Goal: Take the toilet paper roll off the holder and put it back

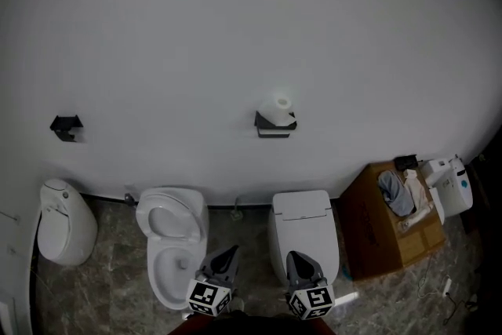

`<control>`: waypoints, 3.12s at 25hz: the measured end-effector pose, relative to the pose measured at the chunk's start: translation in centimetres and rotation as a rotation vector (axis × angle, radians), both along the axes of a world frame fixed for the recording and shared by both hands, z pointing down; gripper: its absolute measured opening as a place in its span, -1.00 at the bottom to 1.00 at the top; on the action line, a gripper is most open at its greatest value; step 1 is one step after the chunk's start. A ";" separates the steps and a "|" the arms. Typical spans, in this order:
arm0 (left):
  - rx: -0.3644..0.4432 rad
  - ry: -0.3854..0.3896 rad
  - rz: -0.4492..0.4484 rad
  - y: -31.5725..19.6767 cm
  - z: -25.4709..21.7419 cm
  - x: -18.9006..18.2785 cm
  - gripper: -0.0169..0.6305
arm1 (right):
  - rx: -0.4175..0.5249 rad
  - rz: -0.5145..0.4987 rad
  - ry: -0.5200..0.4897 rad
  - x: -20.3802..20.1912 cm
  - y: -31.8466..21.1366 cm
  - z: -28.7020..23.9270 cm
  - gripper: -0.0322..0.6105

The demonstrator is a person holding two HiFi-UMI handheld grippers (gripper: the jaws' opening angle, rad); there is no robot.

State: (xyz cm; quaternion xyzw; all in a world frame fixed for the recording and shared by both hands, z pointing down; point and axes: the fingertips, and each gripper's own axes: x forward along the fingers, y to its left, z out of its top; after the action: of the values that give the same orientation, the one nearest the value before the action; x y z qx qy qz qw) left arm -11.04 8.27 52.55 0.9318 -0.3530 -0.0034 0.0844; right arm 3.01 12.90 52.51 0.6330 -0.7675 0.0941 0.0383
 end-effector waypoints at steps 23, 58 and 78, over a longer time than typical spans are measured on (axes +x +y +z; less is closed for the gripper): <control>-0.060 -0.040 -0.146 -17.0 2.0 0.9 -0.91 | -0.007 -0.016 -0.014 4.2 -18.6 3.0 -0.90; 0.000 -0.021 -0.140 -45.5 0.9 15.0 -0.91 | 0.072 -0.085 0.032 14.9 -53.8 -2.5 0.13; 0.029 -0.003 -0.200 -46.1 0.6 13.0 -0.91 | 0.050 -0.090 0.050 13.7 -57.1 -2.6 0.23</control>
State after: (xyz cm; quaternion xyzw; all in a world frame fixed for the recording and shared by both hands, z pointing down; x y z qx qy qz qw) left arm 1.95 -37.85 53.16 0.8931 -0.4442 -0.0157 0.0699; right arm 16.67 -44.17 49.90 0.6006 -0.7961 0.0573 0.0461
